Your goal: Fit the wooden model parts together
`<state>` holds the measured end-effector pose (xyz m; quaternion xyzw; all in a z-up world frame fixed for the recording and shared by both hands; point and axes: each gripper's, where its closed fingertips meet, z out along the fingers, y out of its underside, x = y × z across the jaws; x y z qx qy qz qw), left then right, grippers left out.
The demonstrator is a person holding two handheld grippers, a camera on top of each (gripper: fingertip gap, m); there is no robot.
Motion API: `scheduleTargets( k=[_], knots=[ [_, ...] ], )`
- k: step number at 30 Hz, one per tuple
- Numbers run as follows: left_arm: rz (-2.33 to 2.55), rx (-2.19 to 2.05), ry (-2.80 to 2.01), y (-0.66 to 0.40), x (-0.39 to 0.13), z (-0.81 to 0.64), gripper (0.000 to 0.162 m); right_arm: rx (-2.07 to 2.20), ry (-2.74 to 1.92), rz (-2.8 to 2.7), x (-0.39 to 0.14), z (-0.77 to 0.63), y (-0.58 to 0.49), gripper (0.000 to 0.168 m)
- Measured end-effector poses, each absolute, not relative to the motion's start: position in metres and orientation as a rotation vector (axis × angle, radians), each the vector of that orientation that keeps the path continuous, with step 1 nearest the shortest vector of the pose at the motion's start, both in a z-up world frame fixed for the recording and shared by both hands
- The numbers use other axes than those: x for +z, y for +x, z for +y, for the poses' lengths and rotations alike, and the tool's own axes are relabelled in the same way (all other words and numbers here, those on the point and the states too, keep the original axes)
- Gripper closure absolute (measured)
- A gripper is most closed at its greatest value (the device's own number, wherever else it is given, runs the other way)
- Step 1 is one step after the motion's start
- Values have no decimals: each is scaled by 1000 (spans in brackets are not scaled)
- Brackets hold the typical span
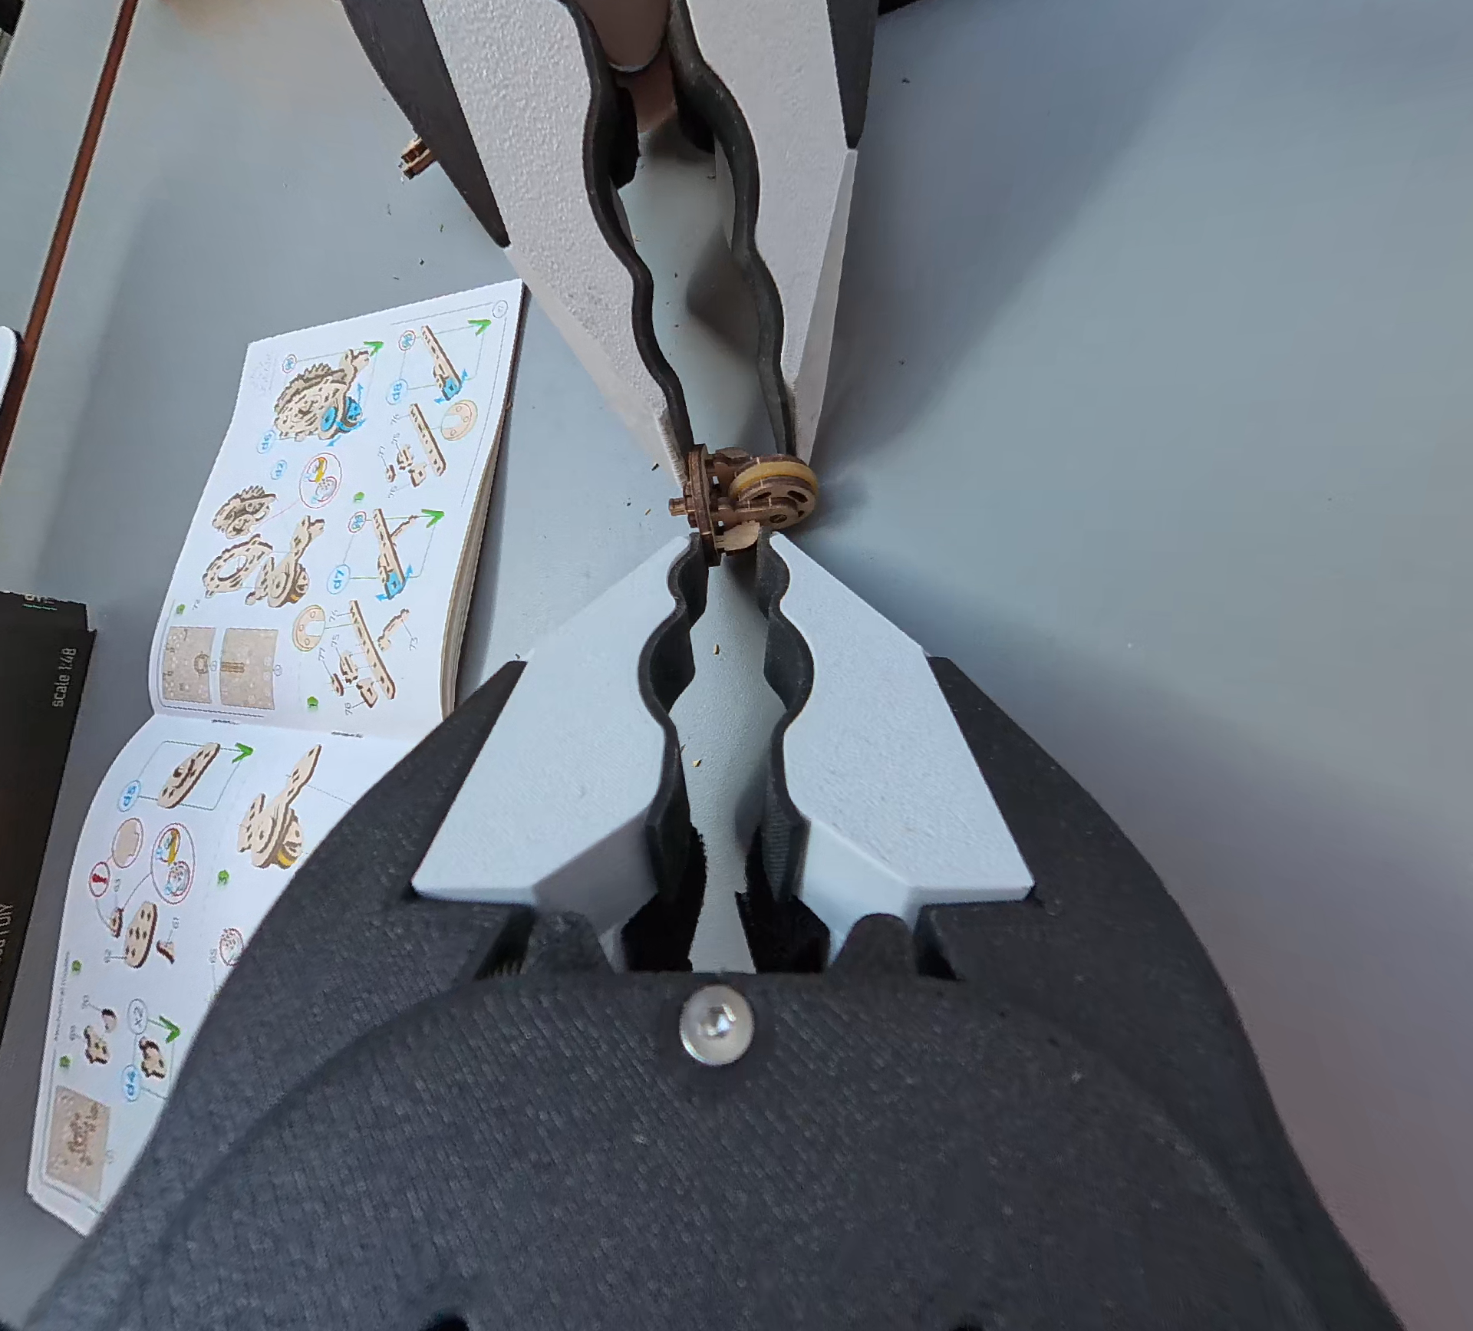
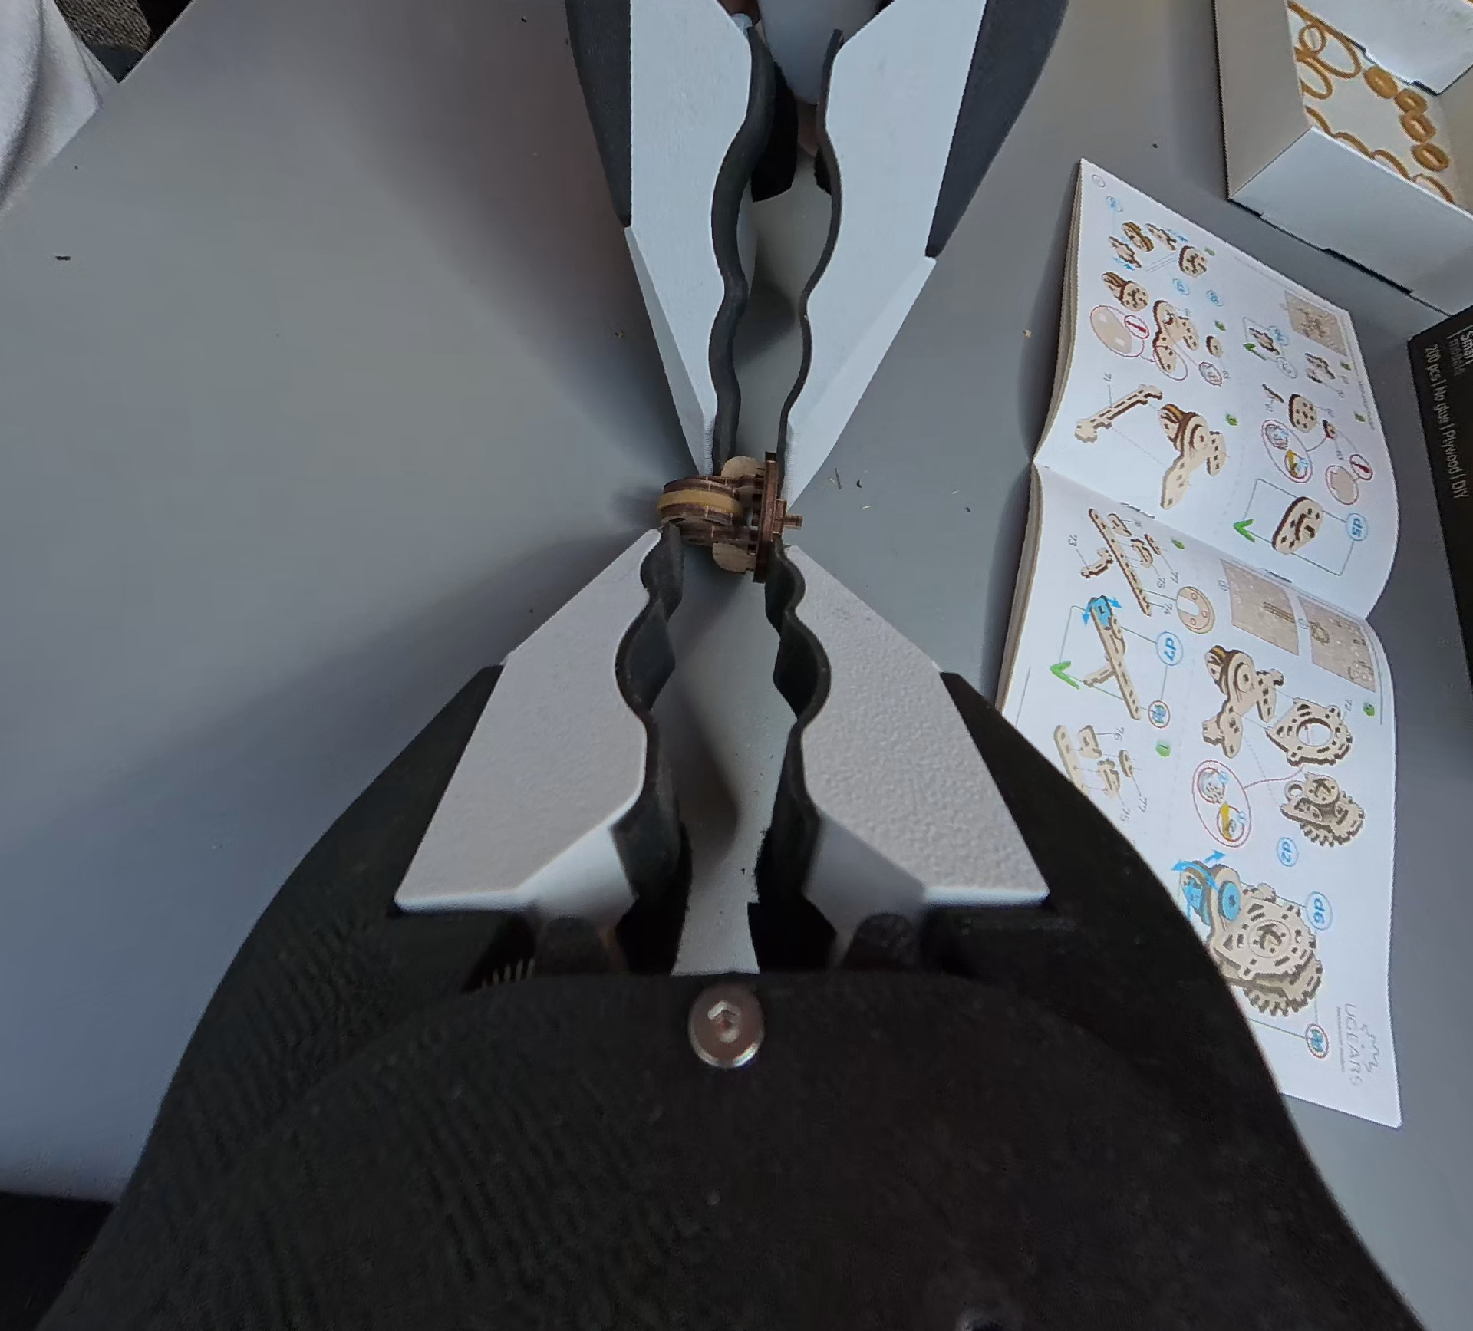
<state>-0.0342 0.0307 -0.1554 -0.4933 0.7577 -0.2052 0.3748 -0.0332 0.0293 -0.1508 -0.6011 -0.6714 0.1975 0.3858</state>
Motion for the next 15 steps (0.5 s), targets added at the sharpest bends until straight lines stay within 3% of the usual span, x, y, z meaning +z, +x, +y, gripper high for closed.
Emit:
scheduleTargets(
  k=[9, 15],
  knots=[
    [1949, -568, -1222, -33, -156, 26, 151, 589, -1535, -1717, -150, 23, -31, 146],
    [1950, -582, -1206, -32, -155, 24, 151, 522, -1490, -1744, -150, 25, -29, 155]
  ],
)
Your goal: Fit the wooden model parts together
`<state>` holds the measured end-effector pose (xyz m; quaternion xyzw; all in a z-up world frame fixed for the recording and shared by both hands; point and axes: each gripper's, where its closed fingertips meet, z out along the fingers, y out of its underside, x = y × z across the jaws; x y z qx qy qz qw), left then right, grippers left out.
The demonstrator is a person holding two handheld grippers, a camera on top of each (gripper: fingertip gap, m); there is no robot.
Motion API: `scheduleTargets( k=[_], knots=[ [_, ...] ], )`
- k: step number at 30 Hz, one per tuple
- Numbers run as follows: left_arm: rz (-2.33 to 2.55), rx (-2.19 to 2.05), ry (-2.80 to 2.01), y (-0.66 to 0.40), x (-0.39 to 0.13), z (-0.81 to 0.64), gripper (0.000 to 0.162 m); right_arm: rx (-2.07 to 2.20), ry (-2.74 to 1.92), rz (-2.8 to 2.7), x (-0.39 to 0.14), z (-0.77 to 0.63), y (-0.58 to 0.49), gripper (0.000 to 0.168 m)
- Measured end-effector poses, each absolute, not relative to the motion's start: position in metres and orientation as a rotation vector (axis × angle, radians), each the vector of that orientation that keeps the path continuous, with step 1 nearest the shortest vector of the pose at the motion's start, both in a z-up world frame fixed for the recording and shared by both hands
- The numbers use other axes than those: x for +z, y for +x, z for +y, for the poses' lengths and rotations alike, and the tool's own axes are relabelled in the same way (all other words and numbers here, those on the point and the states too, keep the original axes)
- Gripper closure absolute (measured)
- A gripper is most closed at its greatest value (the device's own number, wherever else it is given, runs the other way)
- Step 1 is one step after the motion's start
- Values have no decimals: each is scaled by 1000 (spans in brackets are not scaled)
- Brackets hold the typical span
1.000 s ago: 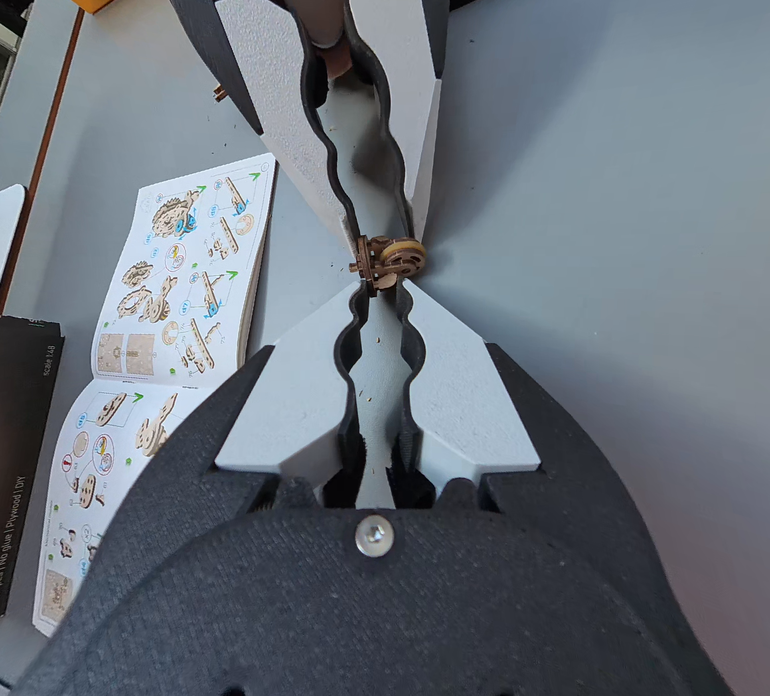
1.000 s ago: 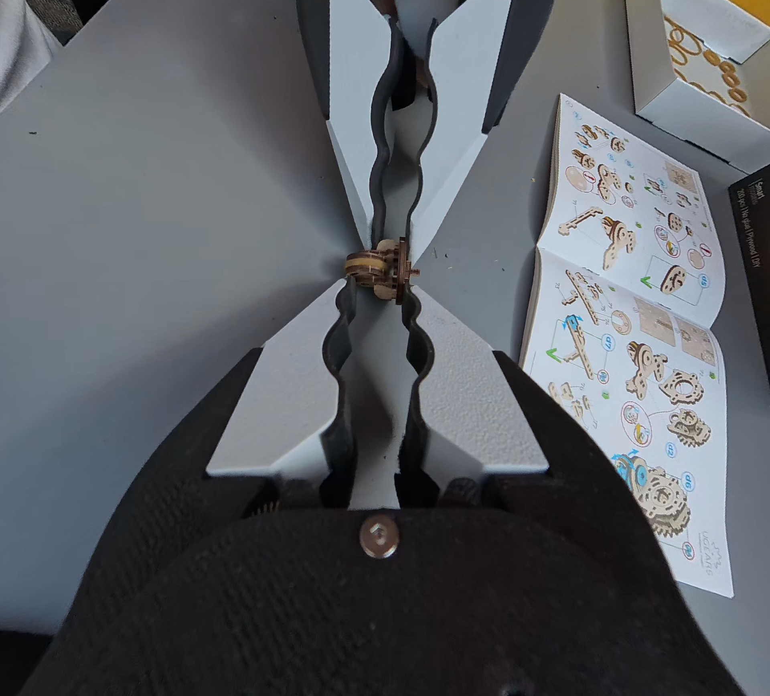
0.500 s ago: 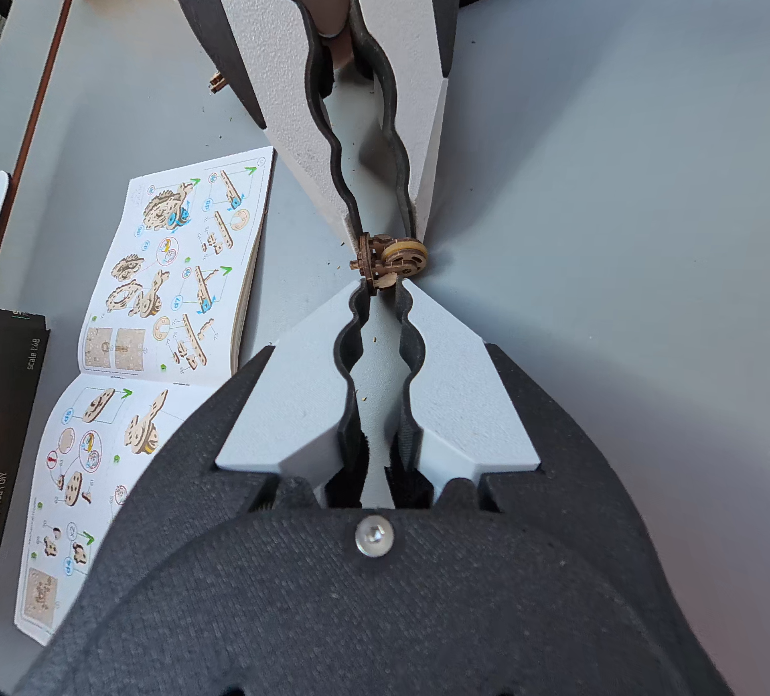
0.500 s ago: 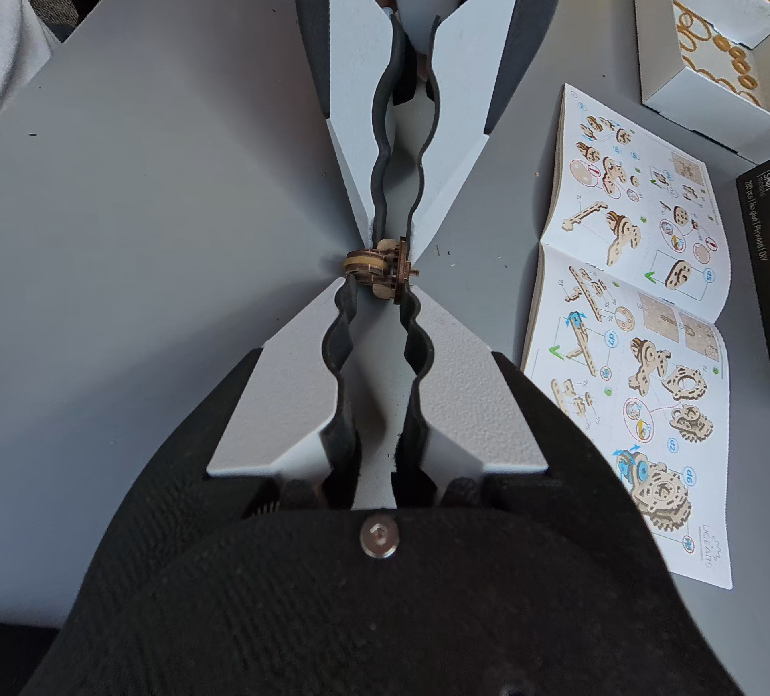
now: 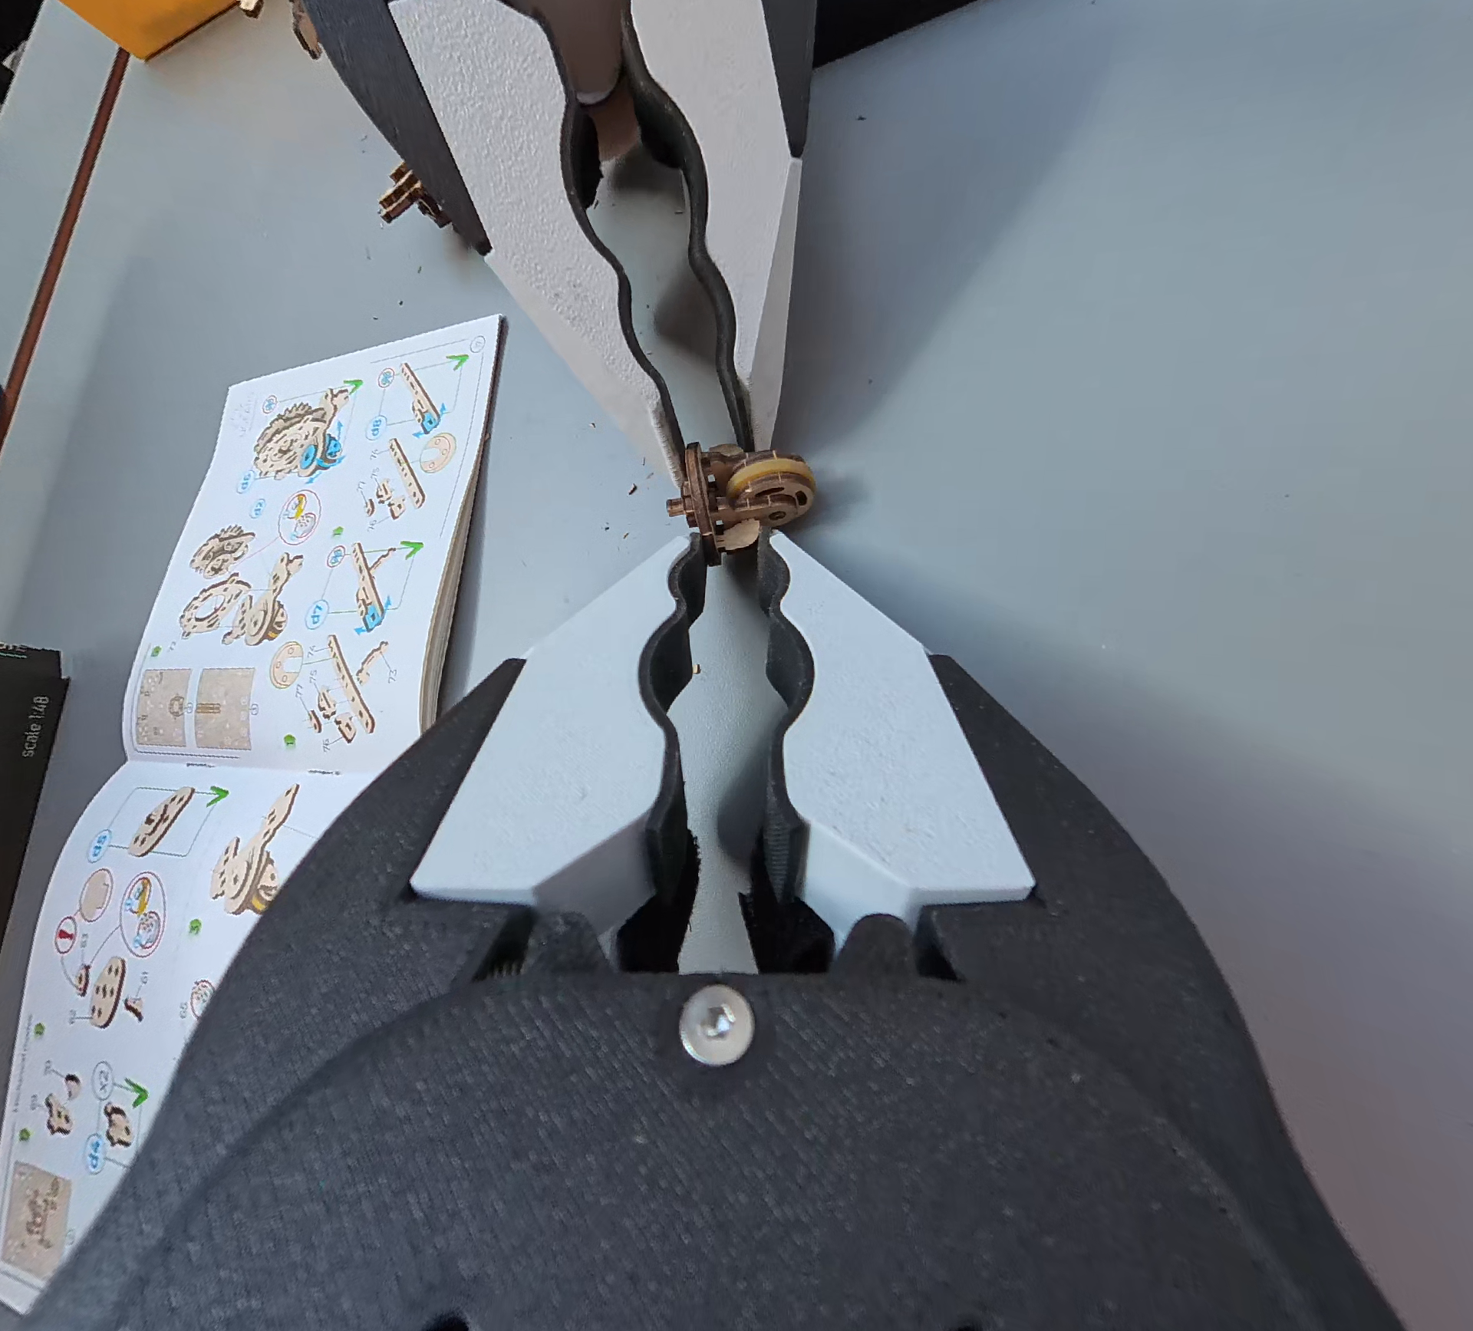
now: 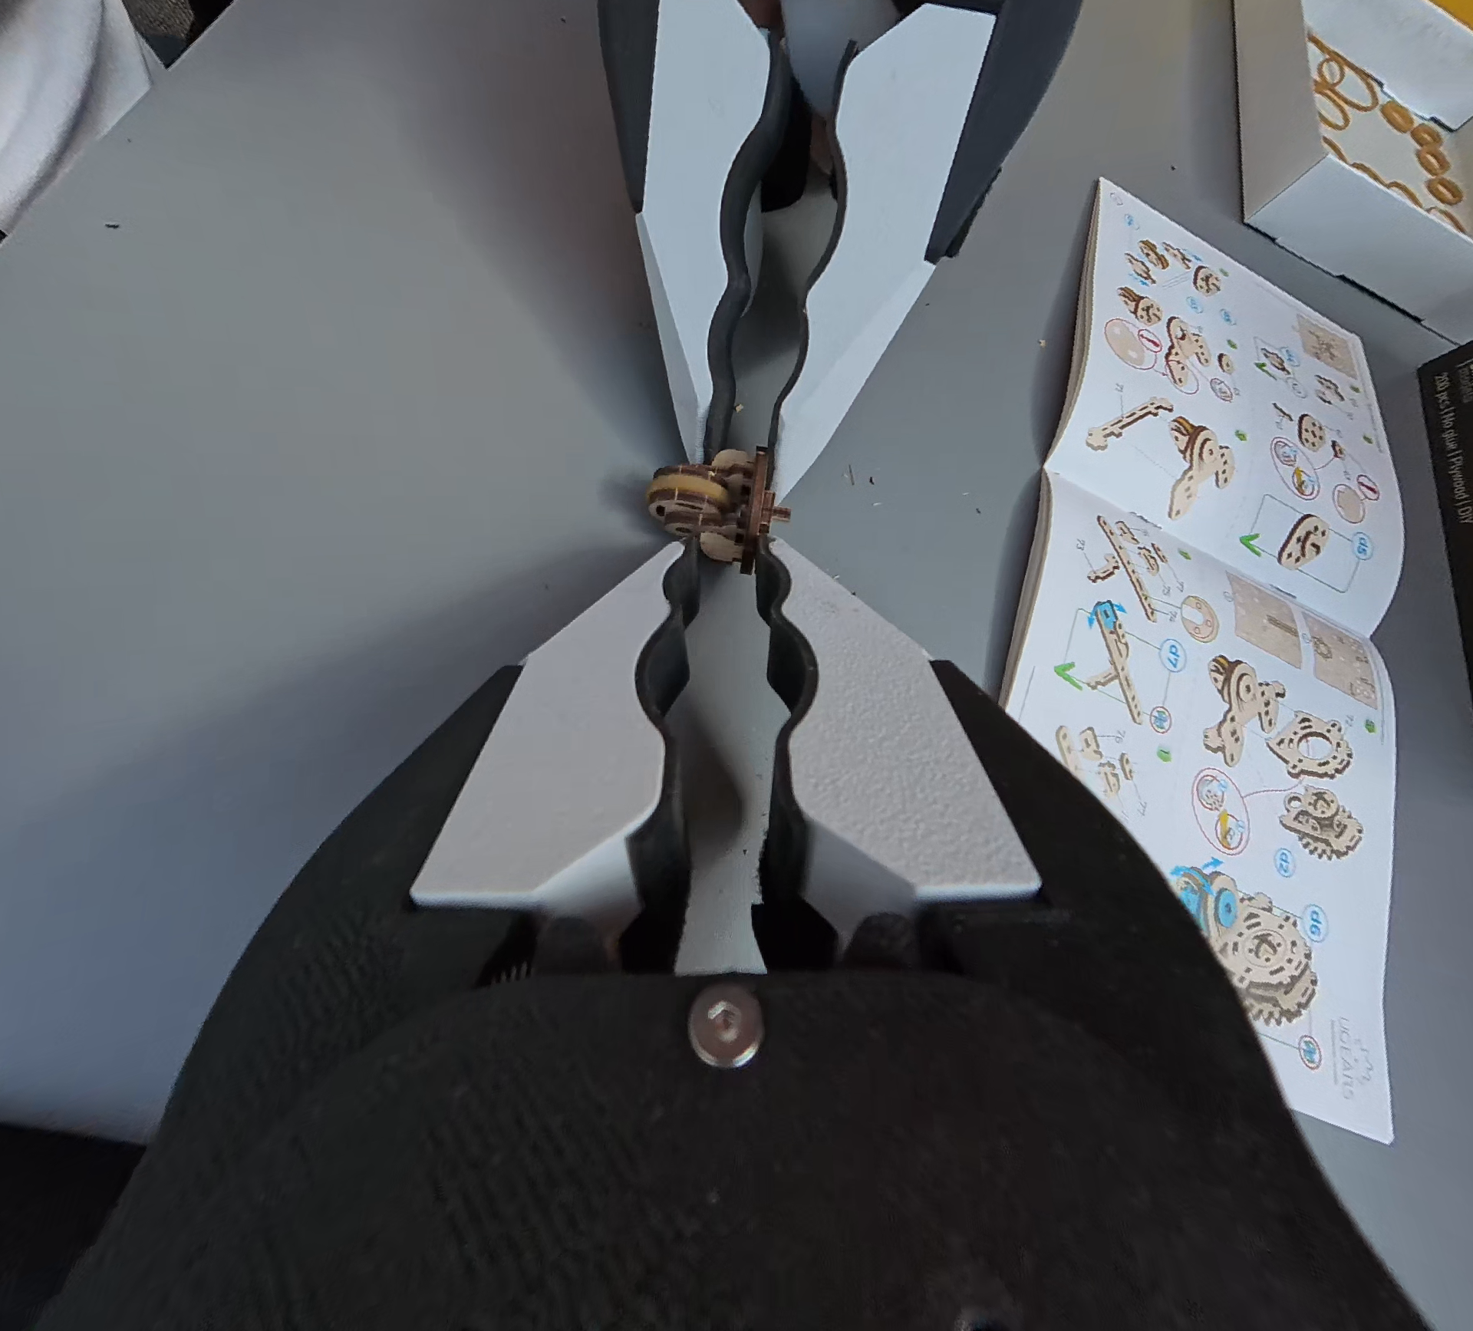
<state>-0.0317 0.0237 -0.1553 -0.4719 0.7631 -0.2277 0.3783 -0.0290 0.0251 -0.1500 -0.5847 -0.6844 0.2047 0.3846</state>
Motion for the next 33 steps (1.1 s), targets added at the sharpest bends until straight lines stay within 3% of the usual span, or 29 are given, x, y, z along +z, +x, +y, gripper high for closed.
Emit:
scheduleTargets(
  k=[12, 17, 25, 28, 33],
  knots=[
    [1951, -626, -1225, -35, -154, 24, 153, 496, -1503, -1749, -153, 26, -28, 156],
    [1954, -633, -1222, -35, -152, 22, 146, 500, -1527, -1734, -153, 27, -27, 156],
    [1915, -638, -1208, -35, -142, 25, 151, 507, -1548, -1694, -149, 30, -28, 155],
    [1918, -638, -1223, -35, -144, 25, 141, 497, -1563, -1703, -152, 30, -27, 155],
    [1924, -646, -1216, -34, -144, 23, 151, 469, -1561, -1716, -153, 29, -27, 155]
  ],
)
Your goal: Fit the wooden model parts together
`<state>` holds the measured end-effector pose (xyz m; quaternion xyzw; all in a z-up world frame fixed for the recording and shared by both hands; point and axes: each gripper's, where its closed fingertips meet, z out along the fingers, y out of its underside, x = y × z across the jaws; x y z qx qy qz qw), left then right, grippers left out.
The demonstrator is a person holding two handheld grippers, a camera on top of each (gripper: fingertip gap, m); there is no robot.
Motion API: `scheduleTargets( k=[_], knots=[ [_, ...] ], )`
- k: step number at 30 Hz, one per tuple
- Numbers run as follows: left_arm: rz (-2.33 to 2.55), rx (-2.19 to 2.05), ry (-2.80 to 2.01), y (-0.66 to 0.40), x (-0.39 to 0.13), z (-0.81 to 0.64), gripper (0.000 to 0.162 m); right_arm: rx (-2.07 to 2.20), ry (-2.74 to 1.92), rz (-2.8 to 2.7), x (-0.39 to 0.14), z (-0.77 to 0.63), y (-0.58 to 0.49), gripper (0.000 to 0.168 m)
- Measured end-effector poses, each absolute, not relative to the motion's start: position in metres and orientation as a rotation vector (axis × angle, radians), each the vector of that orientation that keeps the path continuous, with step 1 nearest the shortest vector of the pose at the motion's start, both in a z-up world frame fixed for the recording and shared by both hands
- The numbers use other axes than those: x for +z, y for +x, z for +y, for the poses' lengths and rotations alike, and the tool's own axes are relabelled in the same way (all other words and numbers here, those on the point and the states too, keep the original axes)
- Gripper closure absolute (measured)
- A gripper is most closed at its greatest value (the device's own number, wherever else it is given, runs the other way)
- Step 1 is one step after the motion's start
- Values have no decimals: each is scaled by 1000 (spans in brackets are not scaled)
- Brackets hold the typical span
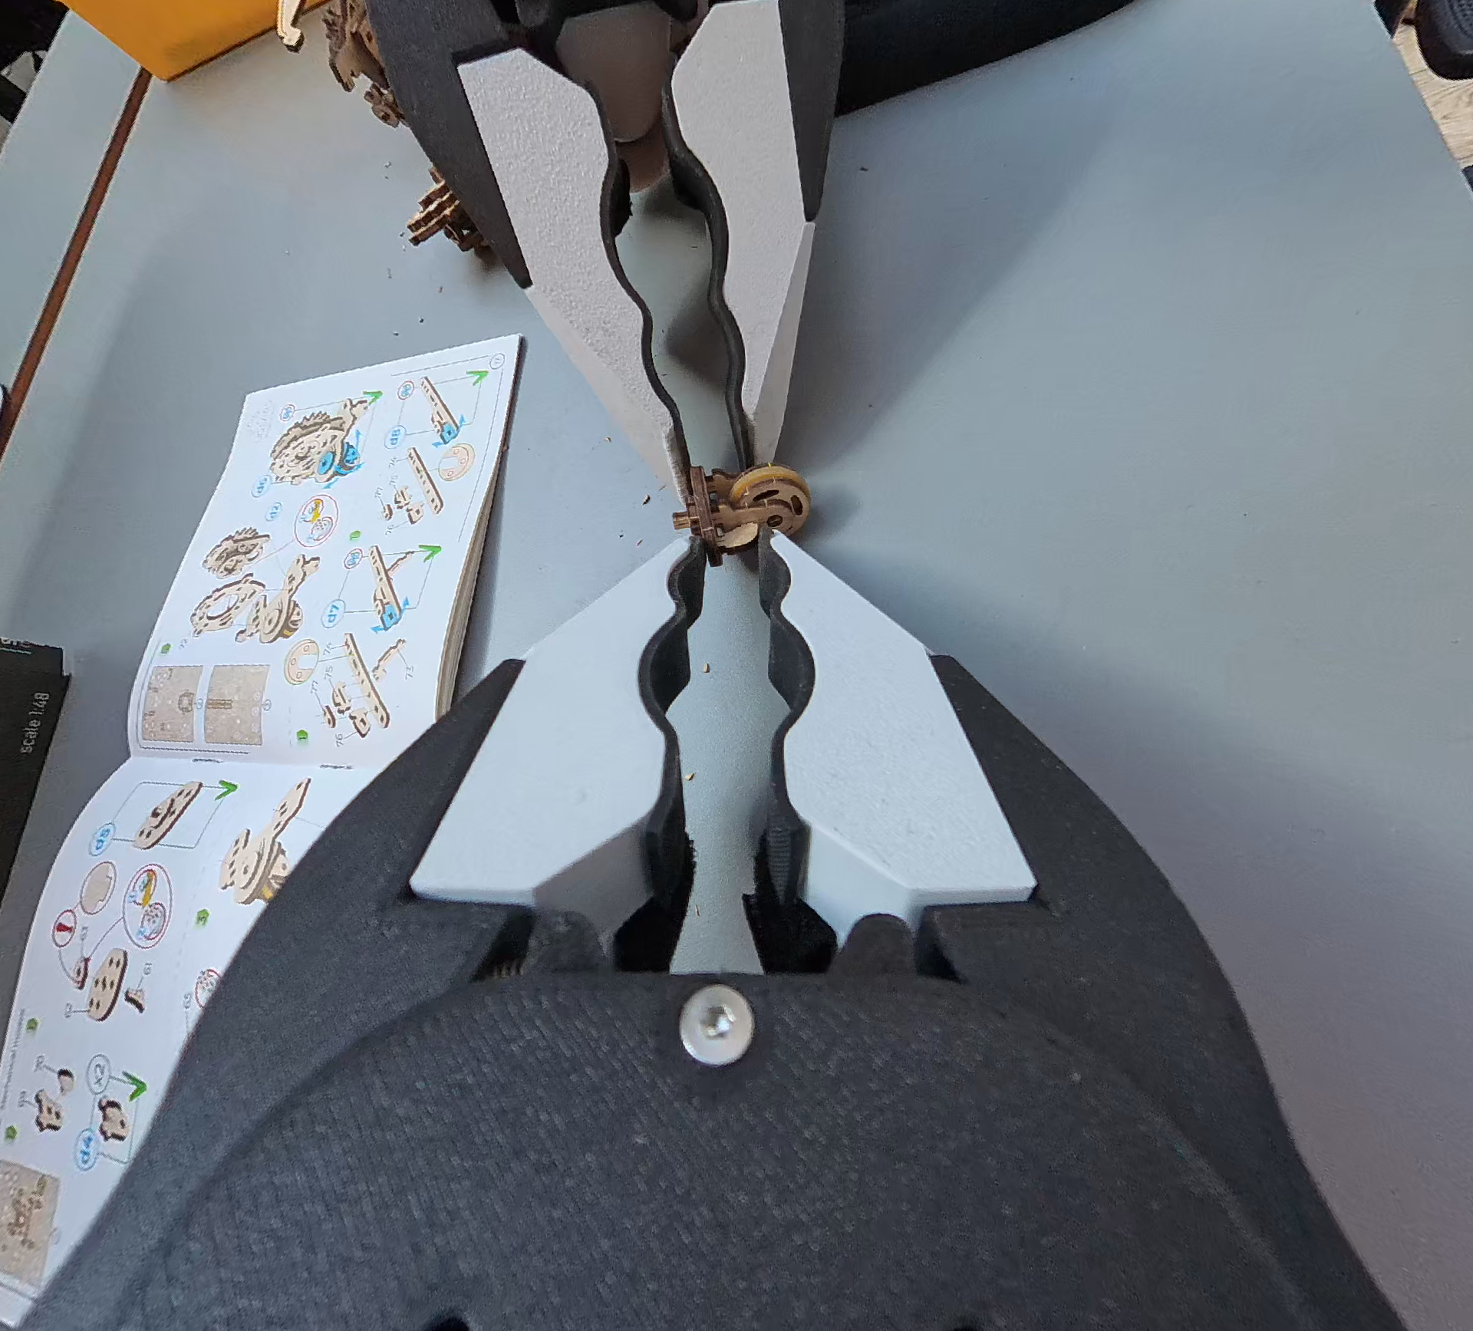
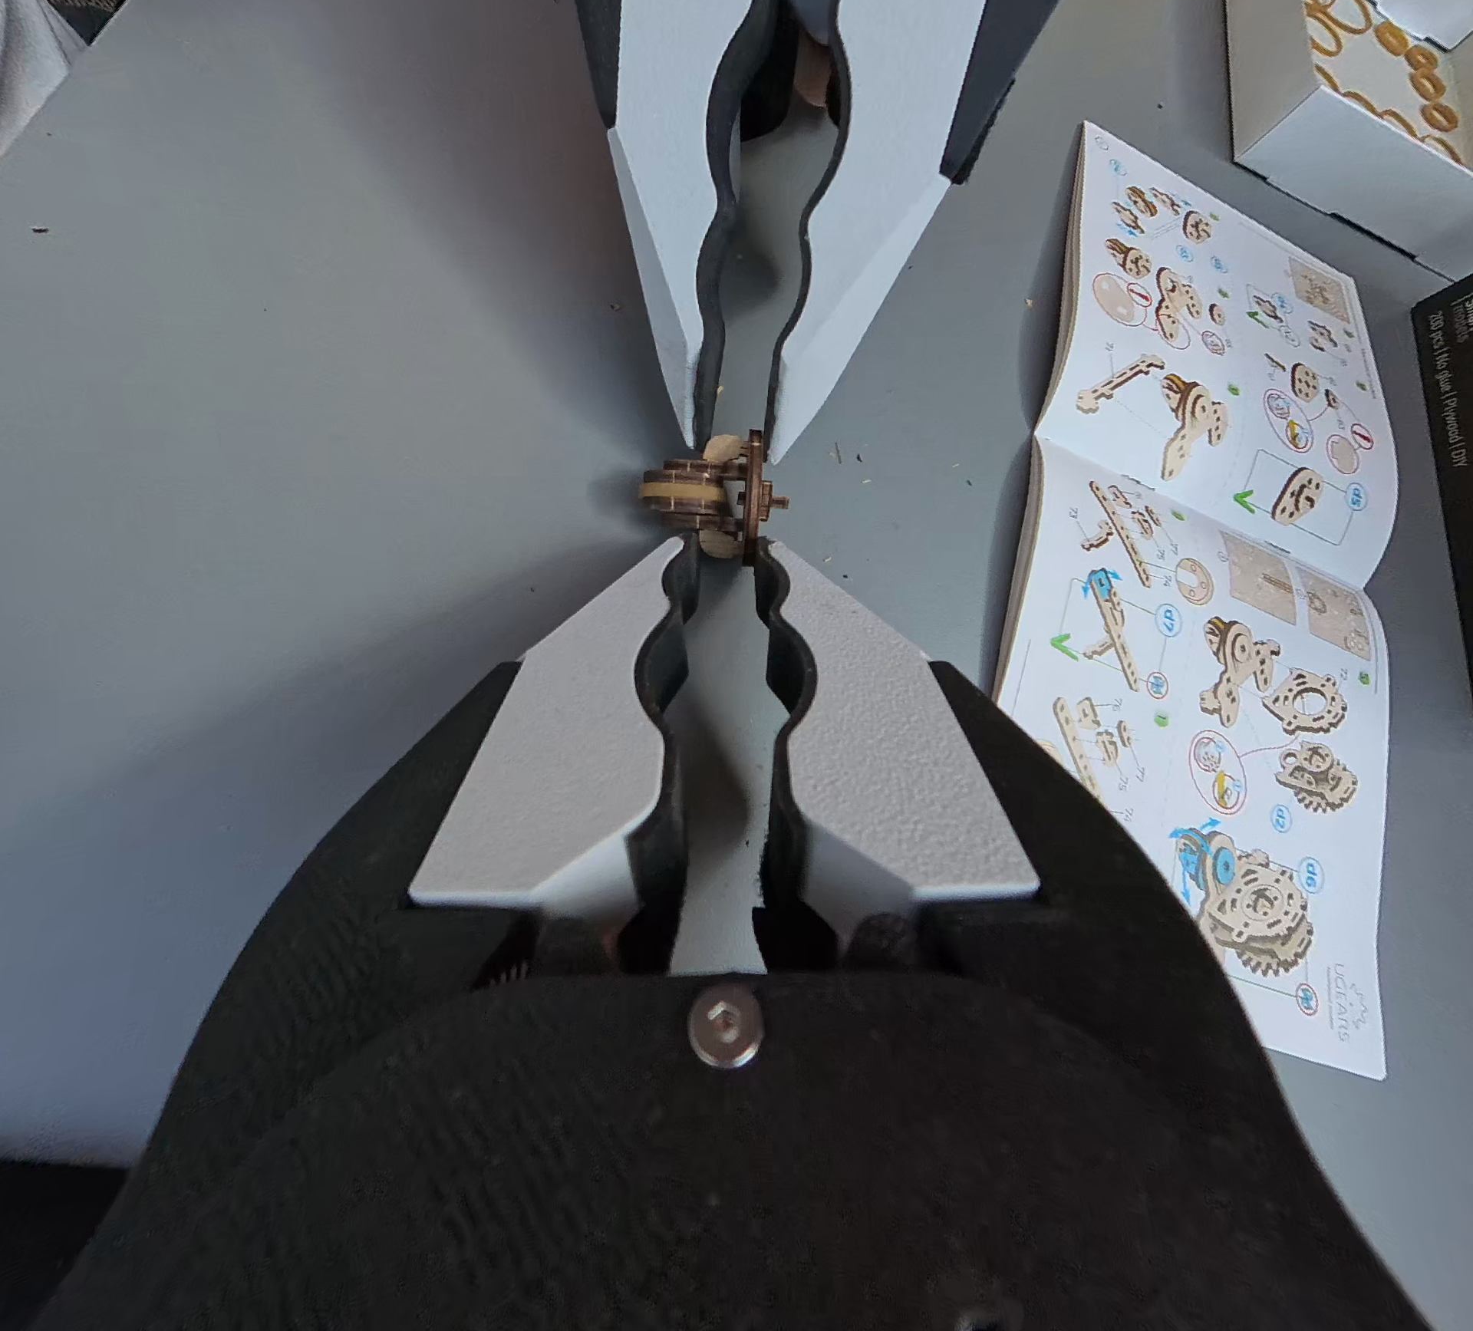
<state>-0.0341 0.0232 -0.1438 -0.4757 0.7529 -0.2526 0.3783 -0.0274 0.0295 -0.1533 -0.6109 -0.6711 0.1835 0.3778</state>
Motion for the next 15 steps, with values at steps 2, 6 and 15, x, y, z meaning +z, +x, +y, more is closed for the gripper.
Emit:
scheduleTargets(
  k=[2, 6, 15],
  knots=[
    [1925, -640, -1218, -34, -145, 24, 151, 474, -1565, -1714, -153, 29, -27, 155],
    [1931, -647, -1244, -36, -148, 26, 151, 507, -1554, -1699, -150, 28, -28, 155],
    [1932, -642, -1256, -35, -150, 26, 152, 539, -1566, -1694, -148, 28, -28, 156]
  ],
)
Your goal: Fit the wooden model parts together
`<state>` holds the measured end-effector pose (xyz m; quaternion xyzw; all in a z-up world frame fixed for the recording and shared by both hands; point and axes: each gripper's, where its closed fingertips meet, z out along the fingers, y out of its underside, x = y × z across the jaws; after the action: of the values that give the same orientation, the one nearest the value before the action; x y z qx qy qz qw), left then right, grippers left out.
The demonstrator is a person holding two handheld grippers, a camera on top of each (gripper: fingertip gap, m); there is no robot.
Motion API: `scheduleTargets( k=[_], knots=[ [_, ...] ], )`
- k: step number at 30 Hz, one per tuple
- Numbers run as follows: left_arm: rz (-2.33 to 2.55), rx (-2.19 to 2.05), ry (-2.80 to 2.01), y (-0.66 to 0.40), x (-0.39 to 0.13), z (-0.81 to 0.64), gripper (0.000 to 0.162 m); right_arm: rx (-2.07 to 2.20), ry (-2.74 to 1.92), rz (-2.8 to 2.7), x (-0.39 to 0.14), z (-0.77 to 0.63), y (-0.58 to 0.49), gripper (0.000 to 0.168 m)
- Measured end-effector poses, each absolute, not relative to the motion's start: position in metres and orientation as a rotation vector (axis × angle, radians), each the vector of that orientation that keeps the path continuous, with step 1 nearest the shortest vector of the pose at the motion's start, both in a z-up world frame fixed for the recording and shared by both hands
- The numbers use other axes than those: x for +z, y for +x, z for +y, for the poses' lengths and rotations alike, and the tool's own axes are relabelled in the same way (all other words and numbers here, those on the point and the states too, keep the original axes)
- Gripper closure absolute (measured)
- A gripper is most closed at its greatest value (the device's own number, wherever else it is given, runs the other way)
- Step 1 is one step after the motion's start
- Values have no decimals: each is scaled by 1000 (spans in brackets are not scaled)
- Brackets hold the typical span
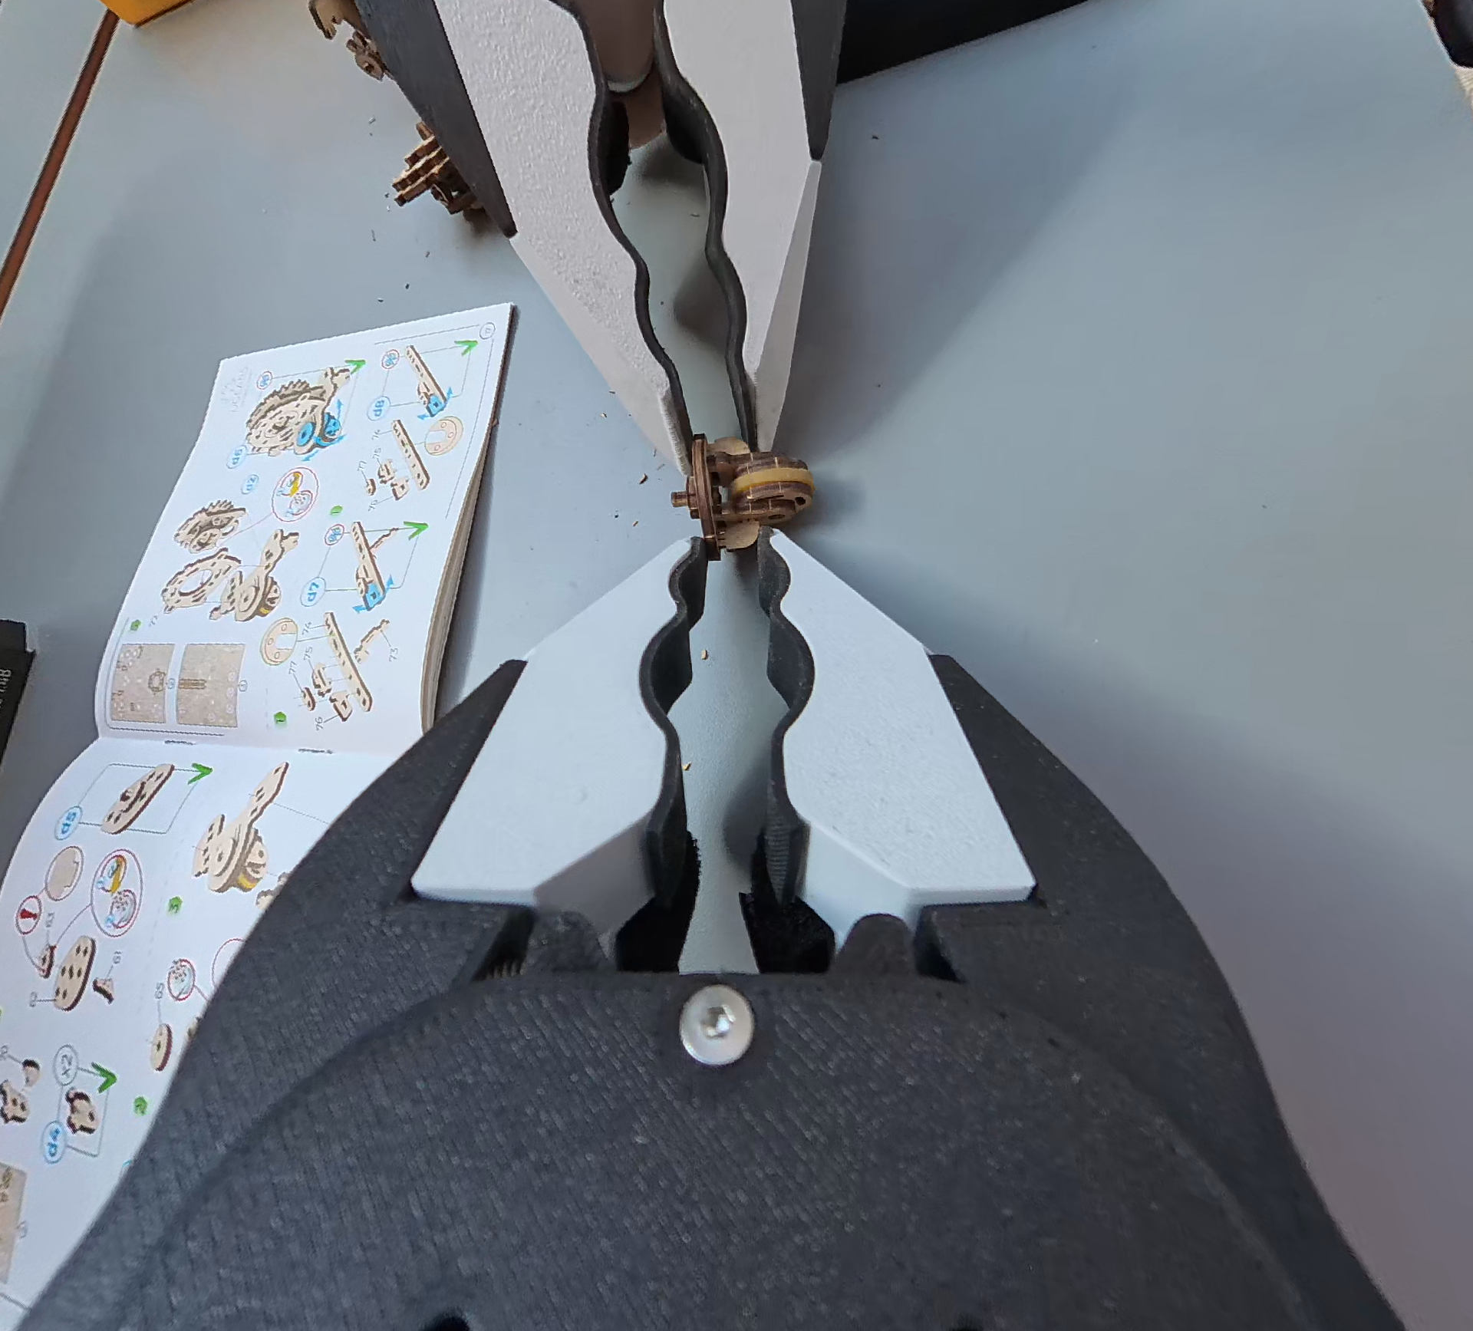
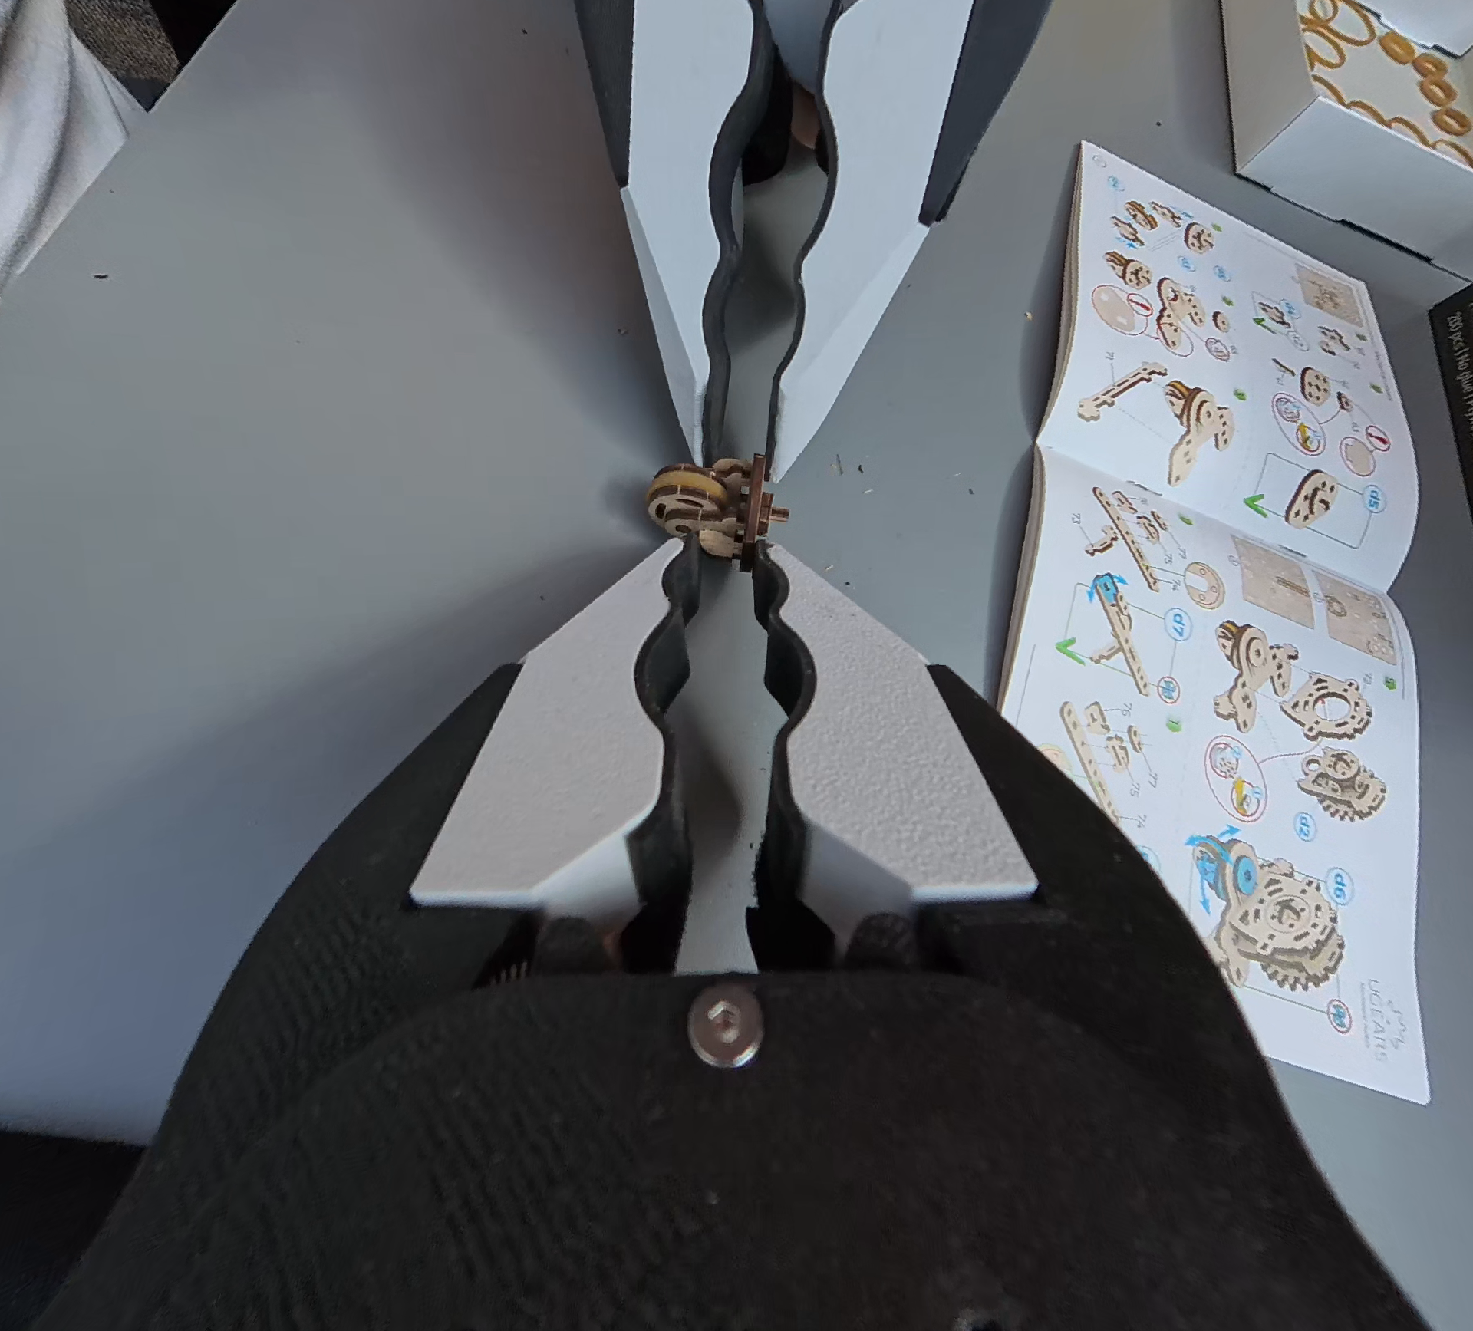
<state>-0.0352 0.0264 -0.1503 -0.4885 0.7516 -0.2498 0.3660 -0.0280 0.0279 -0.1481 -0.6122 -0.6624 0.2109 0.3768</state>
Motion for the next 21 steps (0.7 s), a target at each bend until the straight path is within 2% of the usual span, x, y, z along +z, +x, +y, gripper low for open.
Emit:
scheduleTargets(
  k=[21],
  knots=[
    [1937, -637, -1287, -34, -153, 27, 152, 605, -1609, -1677, -148, 27, -27, 157]
  ],
)
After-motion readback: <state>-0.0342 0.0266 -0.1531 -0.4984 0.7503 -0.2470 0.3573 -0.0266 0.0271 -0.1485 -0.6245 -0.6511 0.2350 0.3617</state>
